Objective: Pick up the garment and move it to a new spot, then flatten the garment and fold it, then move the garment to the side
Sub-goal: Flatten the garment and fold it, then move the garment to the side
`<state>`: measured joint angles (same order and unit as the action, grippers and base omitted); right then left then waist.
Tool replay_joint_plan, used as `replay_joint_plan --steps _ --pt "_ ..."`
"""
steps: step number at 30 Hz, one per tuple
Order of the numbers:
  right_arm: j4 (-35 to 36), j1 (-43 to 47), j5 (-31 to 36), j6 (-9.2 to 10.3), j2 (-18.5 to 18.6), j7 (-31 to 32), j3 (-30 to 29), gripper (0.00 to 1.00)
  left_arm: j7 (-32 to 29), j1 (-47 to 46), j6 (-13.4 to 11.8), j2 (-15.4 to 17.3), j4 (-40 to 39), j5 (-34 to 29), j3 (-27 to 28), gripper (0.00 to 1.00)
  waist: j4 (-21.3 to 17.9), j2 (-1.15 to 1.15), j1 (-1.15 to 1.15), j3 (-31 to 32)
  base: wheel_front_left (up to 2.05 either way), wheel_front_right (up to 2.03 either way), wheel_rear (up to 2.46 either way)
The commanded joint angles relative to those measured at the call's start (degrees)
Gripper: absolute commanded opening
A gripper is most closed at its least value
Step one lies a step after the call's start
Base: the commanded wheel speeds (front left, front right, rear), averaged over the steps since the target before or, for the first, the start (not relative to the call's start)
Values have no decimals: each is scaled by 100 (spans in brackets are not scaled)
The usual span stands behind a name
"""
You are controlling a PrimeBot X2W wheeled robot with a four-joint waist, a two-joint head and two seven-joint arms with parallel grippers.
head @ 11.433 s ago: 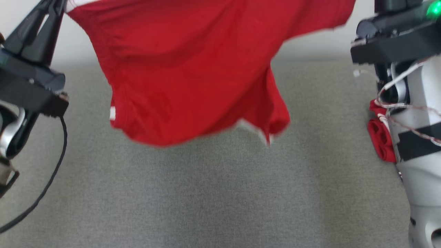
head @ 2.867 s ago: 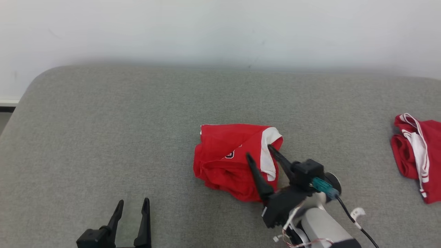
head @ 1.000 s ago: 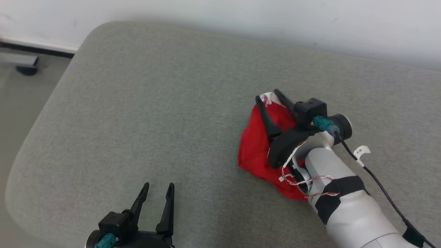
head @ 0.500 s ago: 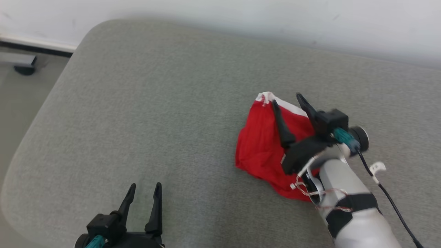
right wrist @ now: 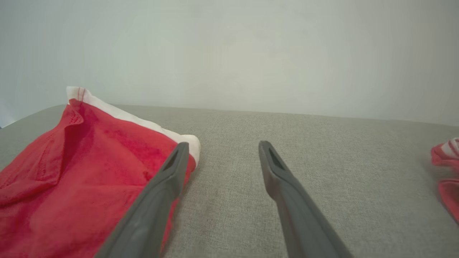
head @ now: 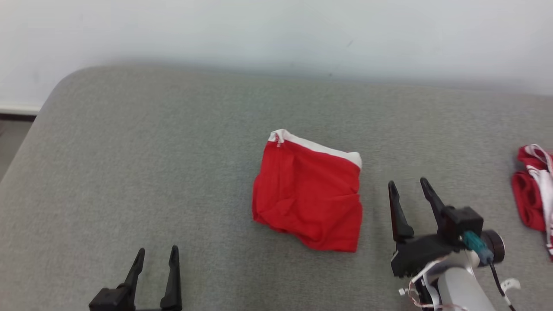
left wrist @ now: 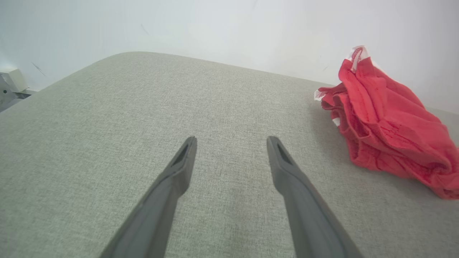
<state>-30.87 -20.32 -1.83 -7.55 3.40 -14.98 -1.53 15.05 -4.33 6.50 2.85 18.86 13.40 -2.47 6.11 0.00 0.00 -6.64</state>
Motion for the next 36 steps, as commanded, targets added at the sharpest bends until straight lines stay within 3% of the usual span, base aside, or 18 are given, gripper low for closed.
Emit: replay_joint_plan --steps 1,9,19,29,36 --pt "122 199 66 18 -37 -22 -58 100 16 146 -29 9 -42 -75 62 100 -307 0 0 276 0 0 0" --pt "572 840 -137 18 -57 -22 -115 100 16 456 -75 8 -165 -248 345 100 -649 0 0 501 0 0 0" --pt "665 1276 -466 18 -53 -22 -29 100 16 720 -105 7 -254 -369 432 100 -796 0 0 640 0 0 0" --pt "586 1168 -642 18 -55 -22 130 100 16 626 -77 7 -239 -320 240 100 -614 0 0 510 0 0 0" --pt "198 687 -1195 18 -54 -21 713 100 16 509 -64 9 -212 -233 140 100 -272 0 0 260 0 0 0"
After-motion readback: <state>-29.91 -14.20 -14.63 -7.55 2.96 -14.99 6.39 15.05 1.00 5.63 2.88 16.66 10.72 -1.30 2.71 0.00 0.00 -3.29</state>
